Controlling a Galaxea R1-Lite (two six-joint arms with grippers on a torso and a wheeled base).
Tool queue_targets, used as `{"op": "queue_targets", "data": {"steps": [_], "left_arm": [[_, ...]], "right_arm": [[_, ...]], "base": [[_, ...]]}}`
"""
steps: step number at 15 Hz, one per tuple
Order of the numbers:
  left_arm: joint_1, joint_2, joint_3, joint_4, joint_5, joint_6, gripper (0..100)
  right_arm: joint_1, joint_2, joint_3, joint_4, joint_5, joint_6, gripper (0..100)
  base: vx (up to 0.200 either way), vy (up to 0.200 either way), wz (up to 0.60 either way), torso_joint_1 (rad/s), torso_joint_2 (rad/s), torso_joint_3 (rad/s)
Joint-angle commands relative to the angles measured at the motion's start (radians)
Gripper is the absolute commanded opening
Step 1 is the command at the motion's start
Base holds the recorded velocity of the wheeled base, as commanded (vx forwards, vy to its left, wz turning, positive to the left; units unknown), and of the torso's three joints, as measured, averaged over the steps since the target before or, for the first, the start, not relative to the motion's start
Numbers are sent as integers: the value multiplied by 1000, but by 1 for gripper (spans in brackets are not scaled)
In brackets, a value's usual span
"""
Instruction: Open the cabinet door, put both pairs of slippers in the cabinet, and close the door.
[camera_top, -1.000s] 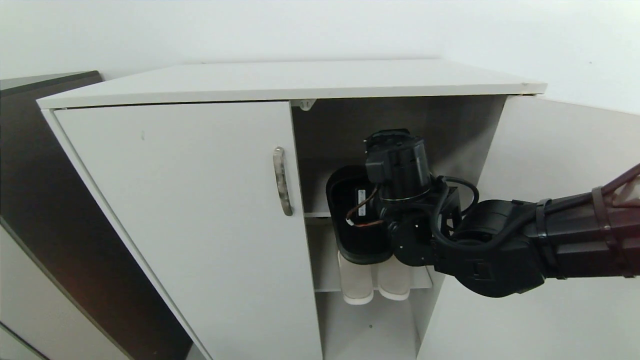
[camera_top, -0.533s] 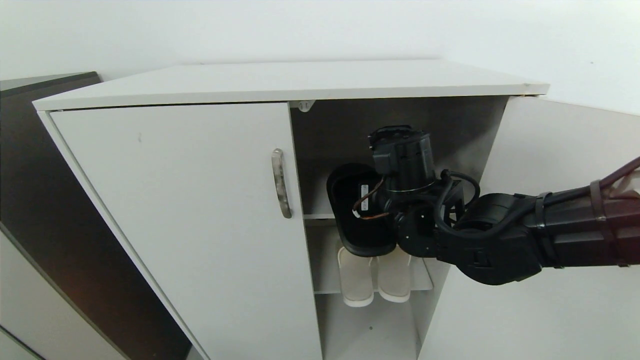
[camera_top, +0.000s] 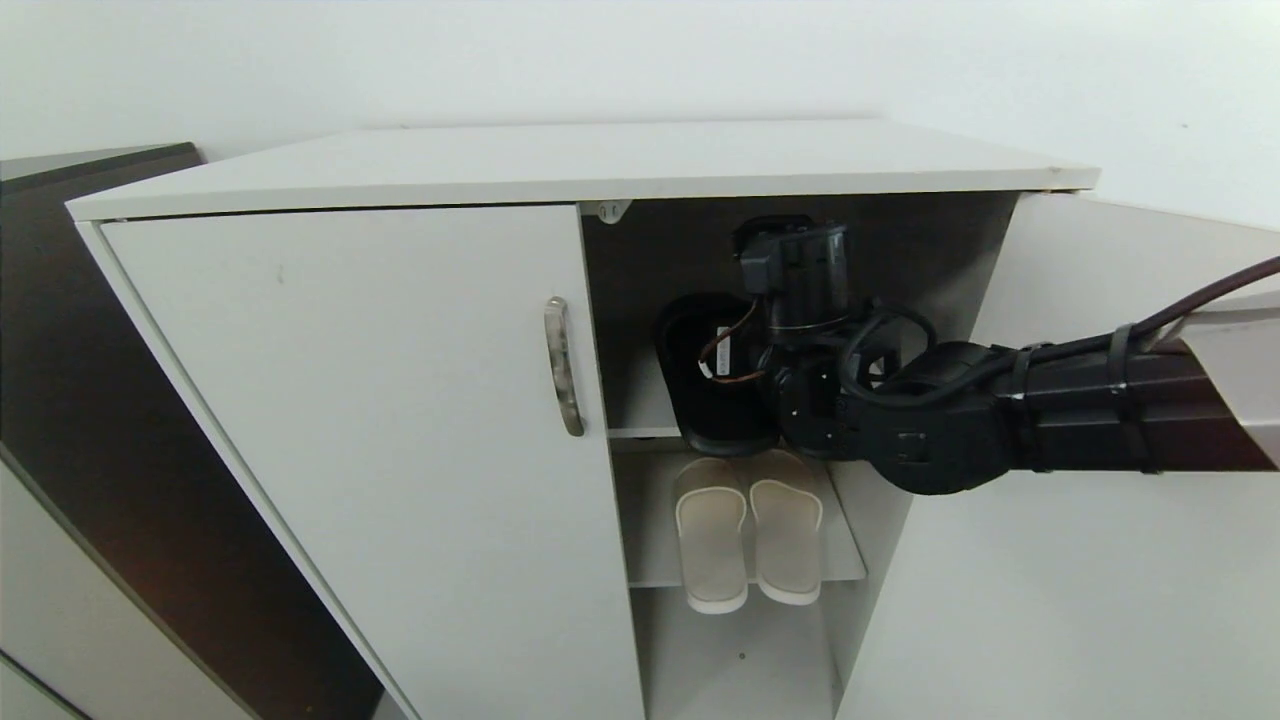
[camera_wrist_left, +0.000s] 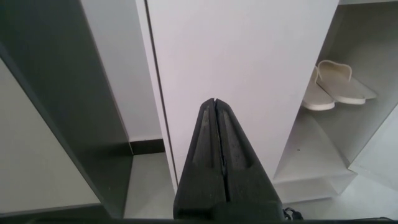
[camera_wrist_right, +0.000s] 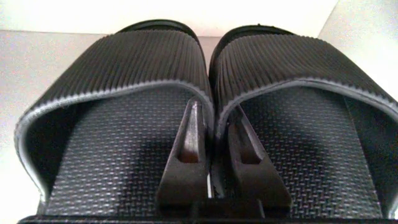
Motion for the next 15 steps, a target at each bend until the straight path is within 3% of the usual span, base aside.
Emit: {"op": "queue_targets", "data": {"steps": [1, 15], "left_arm": [[0, 0, 0, 0, 0, 0, 0], [0, 0, 0, -1, 0, 0, 0]], "right_arm": [[-19, 46, -54, 12, -1, 0, 0], [-33, 95, -81, 12, -1, 3, 0]], "base": [[0, 0, 0, 0, 0, 0], [0, 0, 0, 0, 0, 0]]}}
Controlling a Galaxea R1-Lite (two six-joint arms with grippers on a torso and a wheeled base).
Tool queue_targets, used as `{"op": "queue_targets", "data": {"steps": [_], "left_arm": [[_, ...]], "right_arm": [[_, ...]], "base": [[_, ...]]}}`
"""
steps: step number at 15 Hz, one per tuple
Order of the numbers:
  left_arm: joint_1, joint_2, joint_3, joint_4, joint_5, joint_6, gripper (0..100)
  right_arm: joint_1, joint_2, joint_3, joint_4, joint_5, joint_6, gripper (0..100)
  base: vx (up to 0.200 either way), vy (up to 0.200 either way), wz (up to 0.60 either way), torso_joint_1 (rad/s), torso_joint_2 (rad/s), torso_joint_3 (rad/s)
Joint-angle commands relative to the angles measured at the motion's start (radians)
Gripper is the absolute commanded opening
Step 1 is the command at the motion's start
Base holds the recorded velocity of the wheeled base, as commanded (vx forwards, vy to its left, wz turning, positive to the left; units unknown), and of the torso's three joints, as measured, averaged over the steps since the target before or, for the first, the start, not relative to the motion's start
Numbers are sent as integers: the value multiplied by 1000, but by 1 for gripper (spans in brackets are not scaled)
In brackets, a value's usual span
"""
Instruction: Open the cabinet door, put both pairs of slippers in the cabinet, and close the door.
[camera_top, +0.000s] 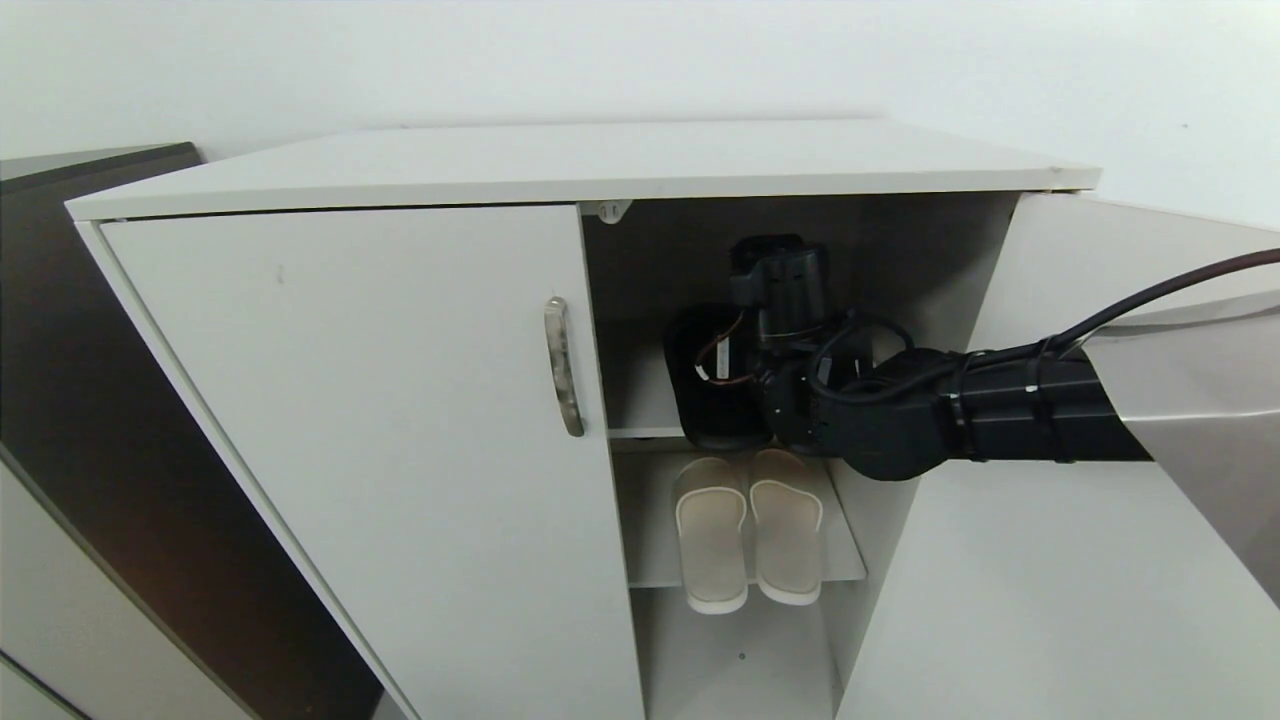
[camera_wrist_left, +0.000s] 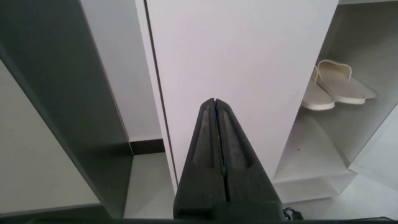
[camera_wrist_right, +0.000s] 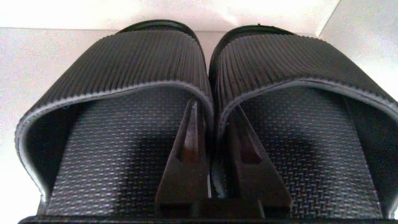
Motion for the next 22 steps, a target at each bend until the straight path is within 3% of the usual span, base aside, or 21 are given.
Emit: {"op": "queue_targets", "data": {"steps": [1, 2, 6, 12, 16, 17, 22], "left_arm": [[0, 0, 0, 0, 0, 0, 0], [0, 0, 0, 0, 0, 0, 0], [0, 0, 0, 0, 0, 0, 0], [0, 0, 0, 0, 0, -1, 0], [0, 0, 0, 0, 0, -1, 0], [0, 0, 0, 0, 0, -1, 0], [0, 0, 0, -1, 0, 0, 0]], "right_arm": [[1, 4, 3, -1, 0, 2, 0], [-1, 9, 3, -2, 0, 2, 100], [1, 9, 12, -2, -2, 4, 100], [68, -206, 271, -64, -15, 7, 100], [151, -340, 546, -222, -28, 2, 100], [166, -361, 593, -252, -29, 1, 0], [166, -389, 699, -324, -14, 6, 0]], "base": [[0, 0, 0, 0, 0, 0], [0, 0, 0, 0, 0, 0], [0, 0, 0, 0, 0, 0], [0, 0, 0, 0, 0, 0], [0, 0, 0, 0, 0, 0], [0, 0, 0, 0, 0, 0], [0, 0, 0, 0, 0, 0]]}}
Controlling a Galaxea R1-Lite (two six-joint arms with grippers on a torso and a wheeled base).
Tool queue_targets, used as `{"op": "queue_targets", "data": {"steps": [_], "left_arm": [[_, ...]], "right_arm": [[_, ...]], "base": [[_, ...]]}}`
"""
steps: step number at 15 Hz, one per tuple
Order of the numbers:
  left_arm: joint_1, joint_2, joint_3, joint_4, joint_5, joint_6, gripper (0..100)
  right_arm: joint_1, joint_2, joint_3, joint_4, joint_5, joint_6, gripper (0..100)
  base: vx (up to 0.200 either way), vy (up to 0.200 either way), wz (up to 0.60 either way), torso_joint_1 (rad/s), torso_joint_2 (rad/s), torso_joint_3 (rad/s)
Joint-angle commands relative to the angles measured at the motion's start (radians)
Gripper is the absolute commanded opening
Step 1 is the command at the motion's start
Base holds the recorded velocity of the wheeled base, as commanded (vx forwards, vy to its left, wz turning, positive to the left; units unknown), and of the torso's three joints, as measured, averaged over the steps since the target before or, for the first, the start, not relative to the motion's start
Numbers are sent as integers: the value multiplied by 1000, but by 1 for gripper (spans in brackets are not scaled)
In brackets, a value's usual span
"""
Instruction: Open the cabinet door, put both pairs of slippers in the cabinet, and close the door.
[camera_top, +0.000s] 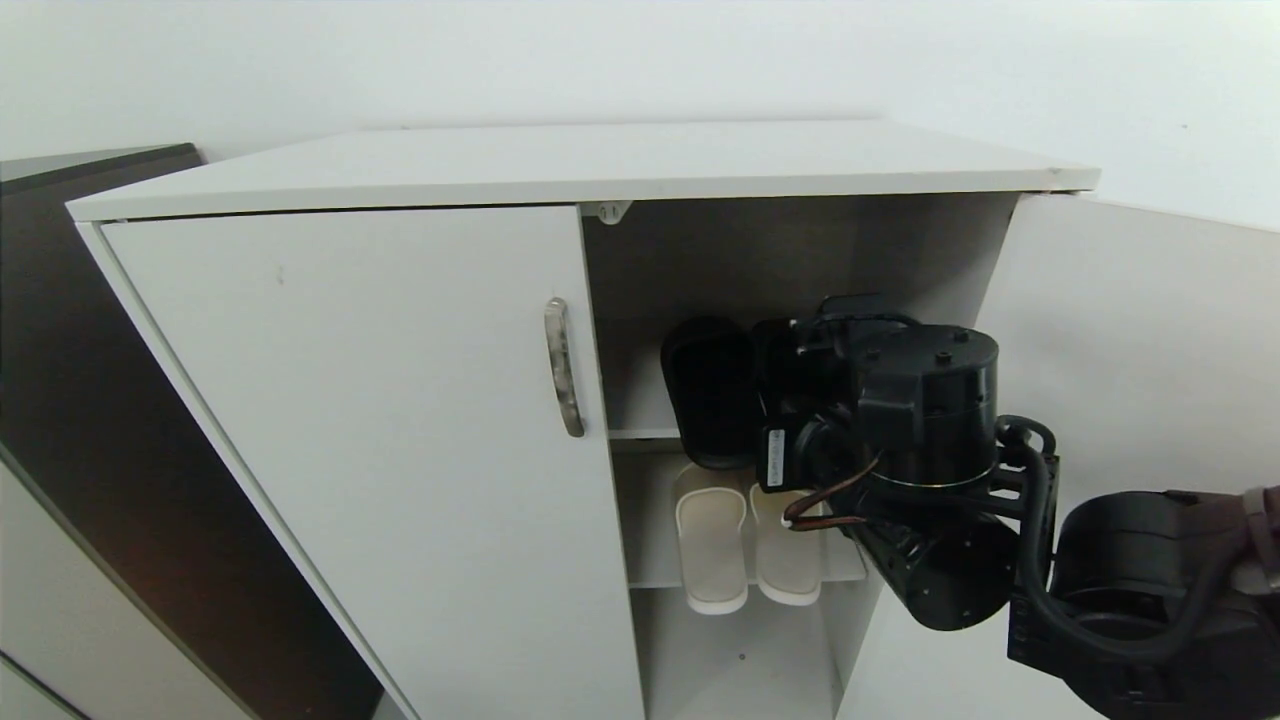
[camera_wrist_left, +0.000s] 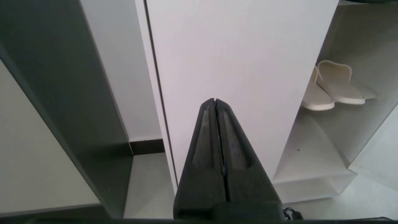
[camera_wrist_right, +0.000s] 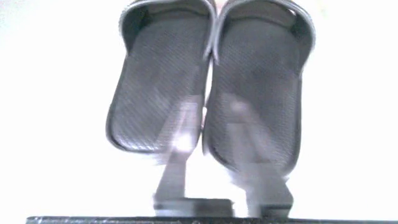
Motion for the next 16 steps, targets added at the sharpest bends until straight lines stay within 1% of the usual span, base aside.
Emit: {"op": "queue_targets", "data": {"steps": [1, 10, 16], "left_arm": [[0, 0, 0, -1, 0, -1, 0], [0, 0, 0, 1, 0, -1, 0], [0, 0, 0, -1, 0, -1, 0]], "right_arm": [[2, -14, 16, -1, -1, 0, 0], [5, 6, 16, -3, -4, -3, 0], [2, 6, 16, -4, -7, 0, 0]], "base": [[0, 0, 0, 0, 0, 0], [0, 0, 0, 0, 0, 0], [-200, 0, 0, 0, 3, 3]]}}
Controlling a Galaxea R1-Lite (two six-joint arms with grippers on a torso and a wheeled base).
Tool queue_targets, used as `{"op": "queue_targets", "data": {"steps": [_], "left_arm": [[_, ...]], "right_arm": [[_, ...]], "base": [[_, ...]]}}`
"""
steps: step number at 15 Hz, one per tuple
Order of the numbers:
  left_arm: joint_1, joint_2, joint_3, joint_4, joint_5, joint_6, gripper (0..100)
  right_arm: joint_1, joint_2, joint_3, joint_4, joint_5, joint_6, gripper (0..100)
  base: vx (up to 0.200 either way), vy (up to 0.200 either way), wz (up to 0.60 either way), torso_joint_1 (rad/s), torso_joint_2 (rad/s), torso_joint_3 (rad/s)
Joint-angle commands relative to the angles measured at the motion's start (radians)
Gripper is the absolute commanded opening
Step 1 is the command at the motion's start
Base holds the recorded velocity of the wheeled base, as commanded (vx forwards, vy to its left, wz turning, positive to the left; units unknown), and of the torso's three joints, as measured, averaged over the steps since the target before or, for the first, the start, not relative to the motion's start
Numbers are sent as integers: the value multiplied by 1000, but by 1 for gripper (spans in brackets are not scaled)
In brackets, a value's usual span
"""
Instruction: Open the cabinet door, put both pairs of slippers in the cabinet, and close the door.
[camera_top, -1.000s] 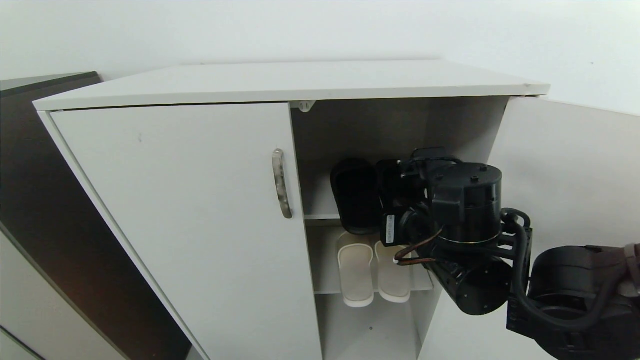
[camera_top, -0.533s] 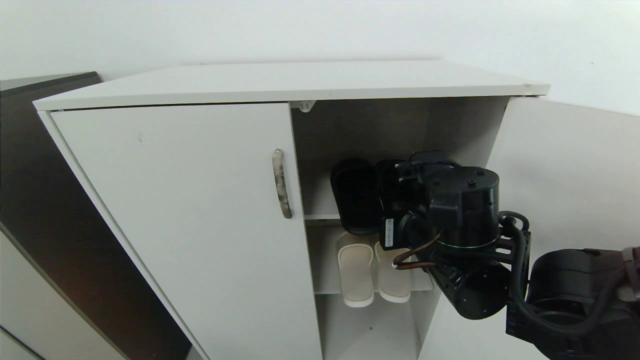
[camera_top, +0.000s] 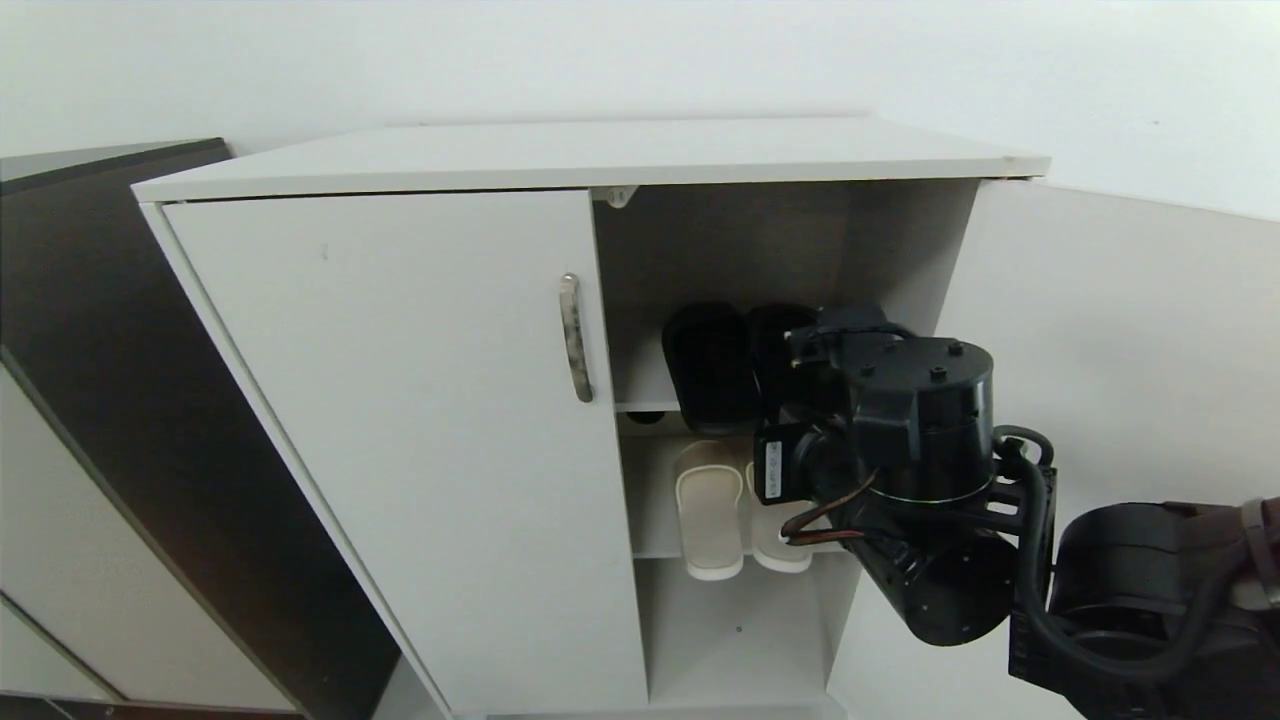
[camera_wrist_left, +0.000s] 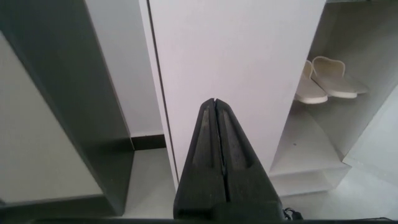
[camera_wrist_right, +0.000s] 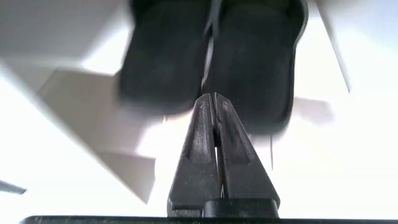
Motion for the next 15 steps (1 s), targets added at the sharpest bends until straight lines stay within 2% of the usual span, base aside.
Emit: {"op": "queue_targets", "data": {"steps": [1, 14, 15], "left_arm": [[0, 0, 0, 0, 0, -1, 0], [0, 0, 0, 0, 0, -1, 0], [0, 0, 0, 0, 0, -1, 0]], "right_arm": [[-2, 4, 0, -1, 1, -1, 0], [-7, 4, 35, -1, 8, 0, 0], [-10, 4, 35, -1, 8, 0, 0]], "base": [[-200, 0, 0, 7, 2, 2], [-200, 0, 0, 2, 2, 3], [0, 0, 0, 0, 0, 0]]}}
